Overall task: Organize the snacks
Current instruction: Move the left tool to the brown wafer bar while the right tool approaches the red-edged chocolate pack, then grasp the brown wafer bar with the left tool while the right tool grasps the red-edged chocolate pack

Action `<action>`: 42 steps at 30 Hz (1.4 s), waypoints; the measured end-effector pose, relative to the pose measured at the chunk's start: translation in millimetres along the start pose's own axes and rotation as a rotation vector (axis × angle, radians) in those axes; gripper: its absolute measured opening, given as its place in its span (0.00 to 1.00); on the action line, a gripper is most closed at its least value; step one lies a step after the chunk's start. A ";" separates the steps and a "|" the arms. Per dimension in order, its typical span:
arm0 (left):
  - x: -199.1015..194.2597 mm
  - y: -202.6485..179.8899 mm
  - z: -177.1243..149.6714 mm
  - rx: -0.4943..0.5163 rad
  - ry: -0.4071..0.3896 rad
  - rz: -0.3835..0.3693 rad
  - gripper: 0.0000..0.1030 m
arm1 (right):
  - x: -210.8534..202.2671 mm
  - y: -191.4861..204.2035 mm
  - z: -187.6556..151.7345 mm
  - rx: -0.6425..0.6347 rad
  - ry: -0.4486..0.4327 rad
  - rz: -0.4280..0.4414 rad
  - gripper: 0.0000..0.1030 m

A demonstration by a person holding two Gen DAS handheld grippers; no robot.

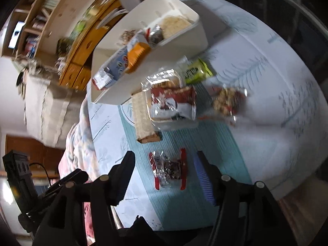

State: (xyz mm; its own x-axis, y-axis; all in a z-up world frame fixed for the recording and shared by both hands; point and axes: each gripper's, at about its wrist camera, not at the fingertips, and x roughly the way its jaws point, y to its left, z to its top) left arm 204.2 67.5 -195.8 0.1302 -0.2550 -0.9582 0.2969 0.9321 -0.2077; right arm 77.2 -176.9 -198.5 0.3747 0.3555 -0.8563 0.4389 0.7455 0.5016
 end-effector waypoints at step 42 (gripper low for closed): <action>170.8 -33.6 80.6 0.105 0.065 0.000 0.86 | 107.7 26.2 -83.7 -0.321 -0.169 -0.342 0.42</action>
State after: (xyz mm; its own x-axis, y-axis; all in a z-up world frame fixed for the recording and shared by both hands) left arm 292.7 -28.2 -336.6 0.0700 -0.2345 -0.9696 0.3950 0.8990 -0.1889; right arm 60.7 -71.9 -287.9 0.3918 -0.0165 -0.9199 0.2962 0.9489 0.1091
